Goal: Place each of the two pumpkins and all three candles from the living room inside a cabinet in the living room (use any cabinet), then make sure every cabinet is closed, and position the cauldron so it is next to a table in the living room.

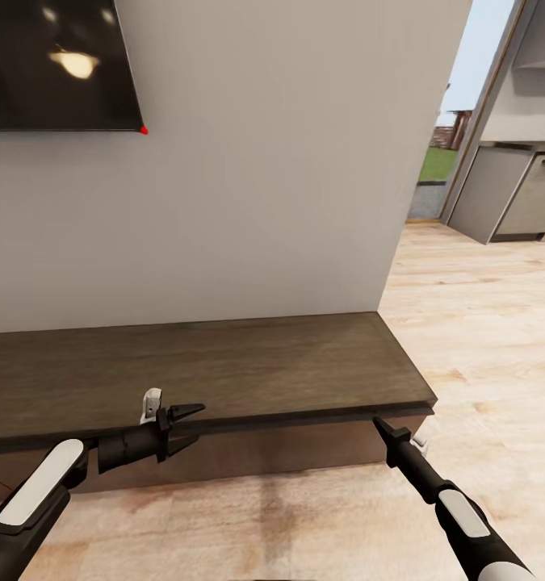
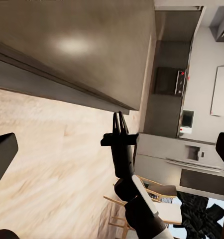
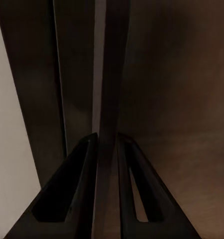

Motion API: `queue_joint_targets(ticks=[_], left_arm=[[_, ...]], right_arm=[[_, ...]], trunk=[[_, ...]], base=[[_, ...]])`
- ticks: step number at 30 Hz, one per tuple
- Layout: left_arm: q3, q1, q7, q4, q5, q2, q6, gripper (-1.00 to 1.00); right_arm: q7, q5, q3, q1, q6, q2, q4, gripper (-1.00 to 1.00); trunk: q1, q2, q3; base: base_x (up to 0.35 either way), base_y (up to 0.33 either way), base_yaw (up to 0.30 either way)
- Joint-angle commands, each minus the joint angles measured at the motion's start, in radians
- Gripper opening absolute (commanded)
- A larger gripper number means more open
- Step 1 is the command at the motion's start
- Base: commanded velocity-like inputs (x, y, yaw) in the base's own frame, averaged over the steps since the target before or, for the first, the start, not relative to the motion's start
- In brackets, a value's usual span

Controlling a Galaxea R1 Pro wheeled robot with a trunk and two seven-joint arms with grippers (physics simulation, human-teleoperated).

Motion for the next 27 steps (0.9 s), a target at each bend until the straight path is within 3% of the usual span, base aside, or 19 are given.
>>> queue_joint_targets(ticks=[1, 27], left_arm=[[-0.002, -0.001, -0.010, 0.001, -0.008, 0.001, 0.000, 1.00], [-0.002, -0.001, -0.010, 0.001, -0.008, 0.000, 0.000, 1.00]], right_arm=[[0.001, -0.011, -0.002, -0.001, 0.011, 0.000, 0.000, -1.00], [0.001, -0.009, -0.003, -0.001, 0.012, -0.001, -0.001, -1.00]], trunk=[[0.000, 0.000, -0.001], [0.000, 0.000, -0.001]], base=[[0.000, 0.000, 0.000], [0.000, 0.000, 0.000]])
